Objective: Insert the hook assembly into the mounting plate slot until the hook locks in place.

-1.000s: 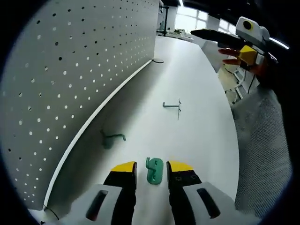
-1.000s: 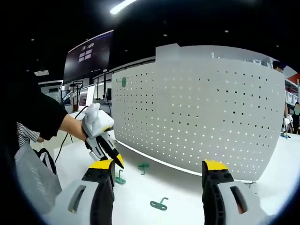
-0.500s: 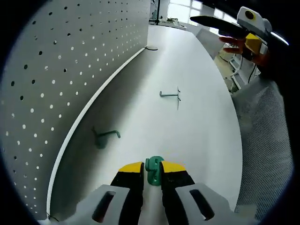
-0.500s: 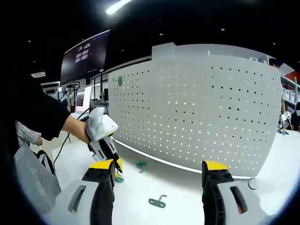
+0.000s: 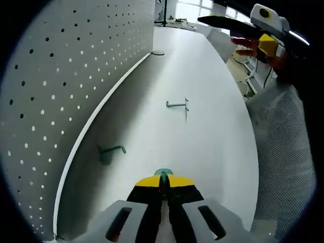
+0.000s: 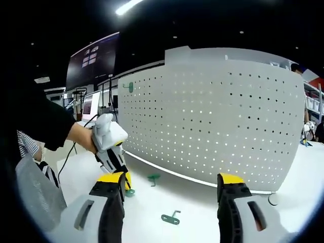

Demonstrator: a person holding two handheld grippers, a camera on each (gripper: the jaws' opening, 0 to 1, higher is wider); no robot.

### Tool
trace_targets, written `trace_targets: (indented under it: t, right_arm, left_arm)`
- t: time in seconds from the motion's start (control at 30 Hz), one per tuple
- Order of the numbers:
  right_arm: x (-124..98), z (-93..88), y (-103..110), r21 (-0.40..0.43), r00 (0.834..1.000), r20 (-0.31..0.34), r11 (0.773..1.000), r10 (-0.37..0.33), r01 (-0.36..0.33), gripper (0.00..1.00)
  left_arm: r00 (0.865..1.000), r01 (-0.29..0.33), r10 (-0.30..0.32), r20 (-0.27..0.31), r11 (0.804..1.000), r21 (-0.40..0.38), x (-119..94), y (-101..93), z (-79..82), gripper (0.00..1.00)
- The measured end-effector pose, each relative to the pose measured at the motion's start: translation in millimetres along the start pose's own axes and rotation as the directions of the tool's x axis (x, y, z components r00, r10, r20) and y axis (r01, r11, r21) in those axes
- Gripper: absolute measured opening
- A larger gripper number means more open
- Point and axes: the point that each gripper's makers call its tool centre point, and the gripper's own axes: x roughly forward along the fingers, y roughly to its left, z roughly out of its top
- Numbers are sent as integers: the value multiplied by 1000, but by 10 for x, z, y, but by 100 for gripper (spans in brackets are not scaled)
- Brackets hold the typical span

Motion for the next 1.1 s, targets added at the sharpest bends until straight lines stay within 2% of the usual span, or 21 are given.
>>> trace_targets:
  t: [0.13,0.27,0.37,0.43,0.47,0.57,0.63,0.67,0.7,0.73,0.77,0.8,0.83,0.87,0.9,0.97,1.0,1.03,1.07,1.1]
  right_arm:
    - [19,27,64,-10,1000,-3,1000,23,-23,71]
    - [35,61,133,-19,999,-3,999,49,-49,69]
    - [42,93,197,-22,997,-3,997,76,-76,66]
    - [44,107,267,-23,994,-13,994,105,-105,62]
    - [44,116,306,-26,993,-17,992,121,-121,61]
    - [55,161,451,-26,985,-21,984,173,-174,56]
    - [67,187,546,-14,977,-21,977,215,-215,52]
    - [68,194,588,-9,972,-23,972,235,-235,50]
    - [60,209,678,3,960,-26,961,278,-278,47]
    - [53,233,732,9,953,-21,953,303,-303,45]
    - [46,262,780,12,946,-13,946,323,-323,44]
    - [38,307,837,18,939,1,939,344,-344,43]
    - [32,333,868,15,936,4,935,353,-353,43]
    - [14,383,947,20,922,17,922,387,-387,43]
    - [0,432,1001,34,912,36,912,408,-410,42]
    - [-39,502,1095,45,890,52,889,453,-455,42]
    - [-64,549,1138,52,877,67,877,475,-479,41]
    - [-72,561,1150,55,873,70,872,482,-486,40]
    - [-102,615,1197,71,858,90,856,506,-512,40]
    - [-121,653,1221,86,848,107,845,519,-528,39]
  left_arm:
    - [993,-29,33,117,999,-35,-165,8,228,3]
    - [974,-44,56,220,997,-57,-372,-28,415,3]
    - [950,-31,51,309,997,-69,-526,-97,552,2]
    - [925,-17,52,375,995,-97,-648,-142,644,2]
    - [906,-5,54,420,993,-117,-724,-171,703,2]
    - [874,25,61,482,985,-170,-835,-216,774,2]
    - [838,57,58,543,979,-193,-938,-278,853,2]
    - [814,85,52,579,975,-207,-1008,-327,901,2]
    - [794,106,47,606,971,-215,-1062,-361,938,2]
    - [764,135,35,645,968,-212,-1148,-425,1002,2]
    - [741,157,22,672,966,-205,-1211,-475,1047,2]
    - [709,181,12,705,963,-199,-1302,-530,1103,2]
    - [689,196,3,725,962,-190,-1363,-569,1139,2]
    - [669,213,-7,744,960,-182,-1422,-608,1173,2]
    - [636,246,-31,771,955,-165,-1510,-675,1220,2]
    - [594,283,-49,803,947,-151,-1626,-755,1278,2]
    - [582,293,-57,811,945,-144,-1657,-794,1295,2]
    - [561,305,-65,826,943,-132,-1713,-835,1317,2]
    - [546,323,-81,834,939,-121,-1744,-868,1315,2]
    - [524,345,-104,845,933,-99,-1792,-925,1330,2]
